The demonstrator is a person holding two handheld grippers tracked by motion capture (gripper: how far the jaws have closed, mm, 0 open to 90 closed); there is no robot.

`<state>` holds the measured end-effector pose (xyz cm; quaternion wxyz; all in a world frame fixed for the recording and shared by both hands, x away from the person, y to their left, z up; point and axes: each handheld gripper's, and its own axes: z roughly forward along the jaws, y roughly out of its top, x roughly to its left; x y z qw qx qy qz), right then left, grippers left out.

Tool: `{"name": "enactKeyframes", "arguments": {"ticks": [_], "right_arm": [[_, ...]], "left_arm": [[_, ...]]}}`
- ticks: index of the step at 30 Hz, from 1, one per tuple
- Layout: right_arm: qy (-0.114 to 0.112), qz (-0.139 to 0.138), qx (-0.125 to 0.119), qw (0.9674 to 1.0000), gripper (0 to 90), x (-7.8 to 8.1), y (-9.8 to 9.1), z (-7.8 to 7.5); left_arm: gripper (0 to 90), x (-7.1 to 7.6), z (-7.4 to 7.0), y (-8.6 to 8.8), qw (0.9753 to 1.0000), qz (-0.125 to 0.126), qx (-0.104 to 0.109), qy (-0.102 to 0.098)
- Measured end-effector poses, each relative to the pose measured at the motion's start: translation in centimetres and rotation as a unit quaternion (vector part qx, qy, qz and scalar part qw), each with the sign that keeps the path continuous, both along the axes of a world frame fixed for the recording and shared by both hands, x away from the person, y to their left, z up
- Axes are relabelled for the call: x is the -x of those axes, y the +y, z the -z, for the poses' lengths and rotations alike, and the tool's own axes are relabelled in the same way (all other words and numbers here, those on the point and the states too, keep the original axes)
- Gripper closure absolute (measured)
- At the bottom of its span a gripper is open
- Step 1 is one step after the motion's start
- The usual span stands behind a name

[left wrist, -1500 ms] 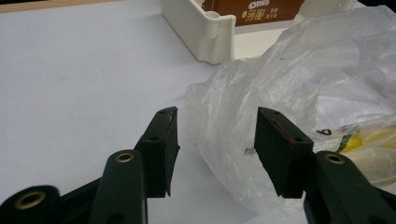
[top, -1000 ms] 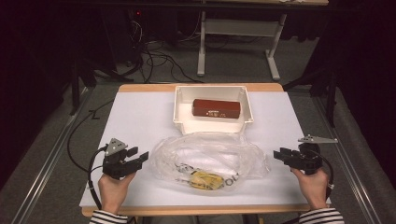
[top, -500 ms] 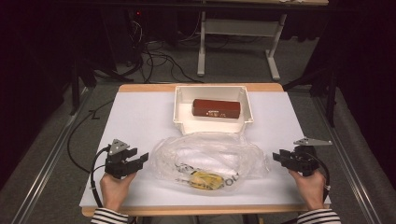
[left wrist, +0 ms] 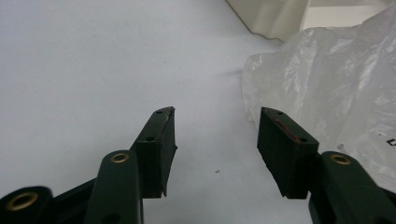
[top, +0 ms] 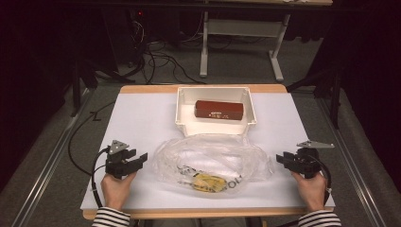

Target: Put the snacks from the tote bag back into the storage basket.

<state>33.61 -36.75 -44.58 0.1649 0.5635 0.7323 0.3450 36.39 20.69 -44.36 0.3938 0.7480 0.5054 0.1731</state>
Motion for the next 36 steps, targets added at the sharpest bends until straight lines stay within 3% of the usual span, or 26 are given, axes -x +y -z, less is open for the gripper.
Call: {"name": "enactKeyframes", "arguments": {"ticks": [8,20,36], "right_arm": [[-0.006,0.008,0.019,0.9998,59.3,-0.5,0.5,0.5],[0.006,0.020,0.043,0.9989,56.6,-0.9,0.8,1.2],[0.005,0.021,0.051,0.9985,54.0,-1.0,1.2,1.6]], "left_arm": [[46.5,-0.6,0.5,-0.3,0.9999,-0.007,-0.012,-0.001],[45.6,-1.0,1.0,-1.0,0.9996,-0.003,-0.027,0.001],[44.9,-1.1,1.2,-1.6,0.9994,0.004,-0.033,0.001]]}}
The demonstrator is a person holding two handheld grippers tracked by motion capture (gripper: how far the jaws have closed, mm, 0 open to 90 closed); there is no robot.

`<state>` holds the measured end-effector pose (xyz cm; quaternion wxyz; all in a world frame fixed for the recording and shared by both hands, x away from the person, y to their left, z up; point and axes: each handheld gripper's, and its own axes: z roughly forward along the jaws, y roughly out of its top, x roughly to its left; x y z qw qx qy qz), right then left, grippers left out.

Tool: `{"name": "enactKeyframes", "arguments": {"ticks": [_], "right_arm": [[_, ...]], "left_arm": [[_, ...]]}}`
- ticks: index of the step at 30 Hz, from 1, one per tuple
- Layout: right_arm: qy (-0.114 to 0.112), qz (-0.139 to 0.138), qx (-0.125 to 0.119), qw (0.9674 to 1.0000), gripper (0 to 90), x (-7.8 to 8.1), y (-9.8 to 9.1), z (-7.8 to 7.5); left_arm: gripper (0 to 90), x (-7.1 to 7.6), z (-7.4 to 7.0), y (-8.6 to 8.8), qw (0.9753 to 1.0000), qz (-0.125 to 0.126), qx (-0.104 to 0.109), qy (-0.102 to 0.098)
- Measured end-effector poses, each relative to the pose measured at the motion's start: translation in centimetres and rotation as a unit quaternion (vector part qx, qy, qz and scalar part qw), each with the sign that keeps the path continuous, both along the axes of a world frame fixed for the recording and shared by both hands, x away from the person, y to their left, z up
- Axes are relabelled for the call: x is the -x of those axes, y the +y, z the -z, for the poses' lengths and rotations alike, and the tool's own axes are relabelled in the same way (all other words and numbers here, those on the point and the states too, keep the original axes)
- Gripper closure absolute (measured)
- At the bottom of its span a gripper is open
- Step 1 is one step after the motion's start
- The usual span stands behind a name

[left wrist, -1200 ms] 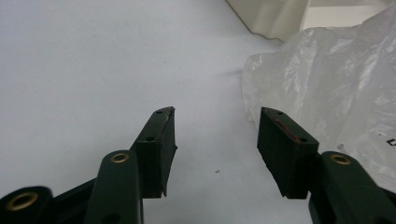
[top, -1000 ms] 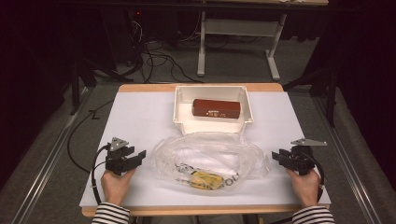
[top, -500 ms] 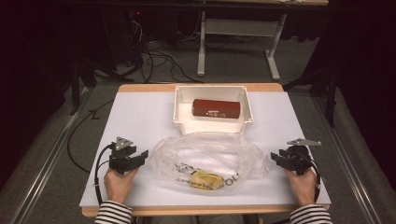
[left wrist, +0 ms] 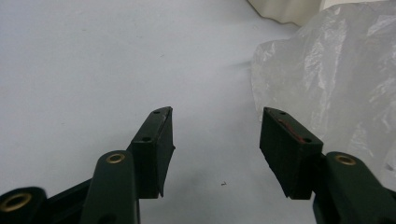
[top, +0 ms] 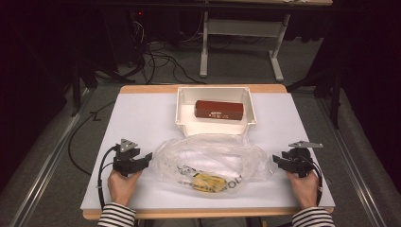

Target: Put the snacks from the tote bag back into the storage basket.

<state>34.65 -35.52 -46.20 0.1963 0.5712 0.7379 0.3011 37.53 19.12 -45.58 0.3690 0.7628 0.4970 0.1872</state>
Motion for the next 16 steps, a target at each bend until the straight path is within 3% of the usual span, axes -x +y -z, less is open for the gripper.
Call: {"name": "enactKeyframes", "arguments": {"ticks": [16], "right_arm": [[0.001,-0.008,-0.003,1.0000,50.6,-0.10,0.29,0.06]], "left_arm": [[43.4,0.05,0.18,-0.34,1.0000,0.004,-0.006,0.003]]}}
